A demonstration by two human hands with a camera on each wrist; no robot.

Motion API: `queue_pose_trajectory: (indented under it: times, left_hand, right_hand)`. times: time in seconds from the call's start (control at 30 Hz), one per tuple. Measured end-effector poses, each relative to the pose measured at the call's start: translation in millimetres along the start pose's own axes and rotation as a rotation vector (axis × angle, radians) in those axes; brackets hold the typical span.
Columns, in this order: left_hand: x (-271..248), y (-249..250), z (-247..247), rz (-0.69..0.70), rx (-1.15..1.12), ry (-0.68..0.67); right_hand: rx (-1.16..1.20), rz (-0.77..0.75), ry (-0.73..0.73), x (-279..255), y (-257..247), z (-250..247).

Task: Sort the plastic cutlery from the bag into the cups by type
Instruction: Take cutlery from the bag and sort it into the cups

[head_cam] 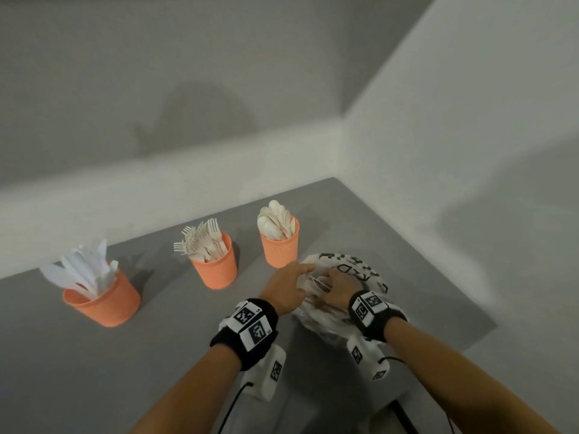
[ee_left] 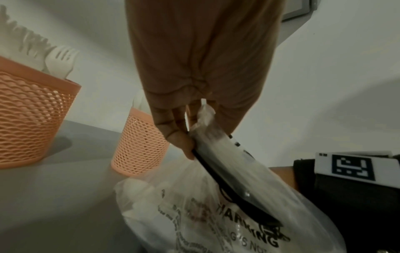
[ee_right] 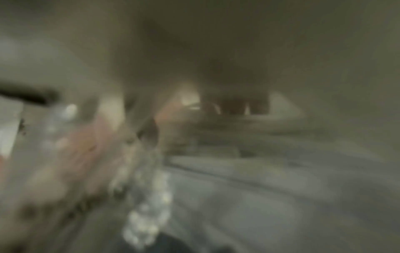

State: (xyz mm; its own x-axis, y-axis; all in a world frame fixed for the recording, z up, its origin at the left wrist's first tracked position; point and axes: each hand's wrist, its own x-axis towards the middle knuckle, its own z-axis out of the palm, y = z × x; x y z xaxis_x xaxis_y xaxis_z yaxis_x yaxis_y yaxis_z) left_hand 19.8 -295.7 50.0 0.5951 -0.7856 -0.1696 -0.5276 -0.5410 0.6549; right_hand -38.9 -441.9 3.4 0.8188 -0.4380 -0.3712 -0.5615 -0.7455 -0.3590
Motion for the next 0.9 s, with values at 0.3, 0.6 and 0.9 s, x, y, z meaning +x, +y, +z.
queue_pose_trajectory:
  times: [0.3, 0.6, 0.9]
  left_hand:
    - [0.1, -6.2, -2.0, -0.039, 0.033, 0.005]
    - [4.2, 2.9, -2.1, -0.110, 0.134, 0.064]
    - [11.2, 10.4, -4.9, -0.137, 0.049, 0.124]
  right_hand:
    - [-0.042, 0.094, -0.137, 13.3, 9.4, 9.1]
    - [0.059, 0.090, -0.136, 6.3, 13.7, 7.7]
    - [0.270, -0.063, -0.105, -11.5, 23.7, 0.7]
